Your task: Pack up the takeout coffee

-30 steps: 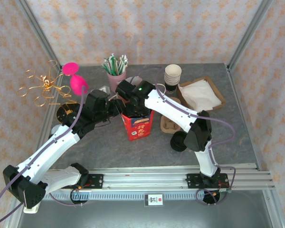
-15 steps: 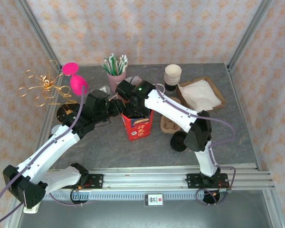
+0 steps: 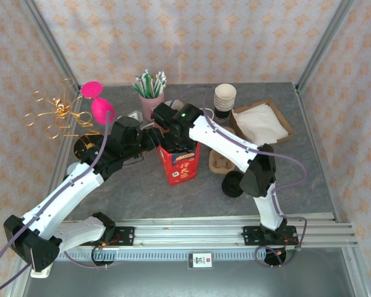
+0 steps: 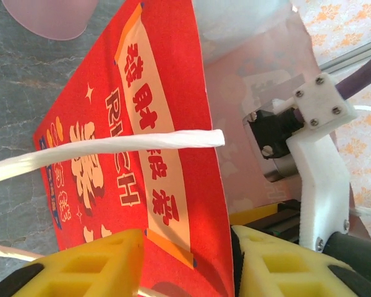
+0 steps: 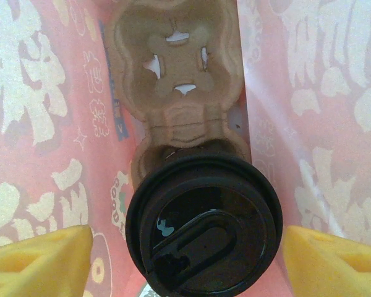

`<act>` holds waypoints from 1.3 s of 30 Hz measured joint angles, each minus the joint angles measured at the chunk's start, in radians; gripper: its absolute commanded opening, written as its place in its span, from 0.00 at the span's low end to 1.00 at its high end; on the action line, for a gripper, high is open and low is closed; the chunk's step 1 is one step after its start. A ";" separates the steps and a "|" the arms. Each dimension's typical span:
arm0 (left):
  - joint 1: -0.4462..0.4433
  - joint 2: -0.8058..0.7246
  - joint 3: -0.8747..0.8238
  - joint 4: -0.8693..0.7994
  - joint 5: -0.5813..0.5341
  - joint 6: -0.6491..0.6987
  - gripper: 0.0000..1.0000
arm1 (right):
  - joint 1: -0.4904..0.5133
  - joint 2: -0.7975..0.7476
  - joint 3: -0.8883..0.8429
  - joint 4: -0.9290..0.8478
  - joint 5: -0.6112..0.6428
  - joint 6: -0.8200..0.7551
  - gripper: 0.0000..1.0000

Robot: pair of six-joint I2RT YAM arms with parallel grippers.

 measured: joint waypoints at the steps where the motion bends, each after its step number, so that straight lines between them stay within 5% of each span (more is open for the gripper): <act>1: 0.001 0.001 0.006 -0.003 -0.004 0.003 0.43 | 0.000 0.000 0.000 0.000 0.000 0.000 0.79; 14: 0.065 0.020 0.030 0.008 0.002 0.025 0.27 | 0.000 0.000 0.002 0.000 -0.011 0.000 0.78; 39: 0.065 0.046 0.027 0.037 0.043 0.029 0.21 | 0.000 -0.015 0.052 0.000 -0.023 0.011 0.62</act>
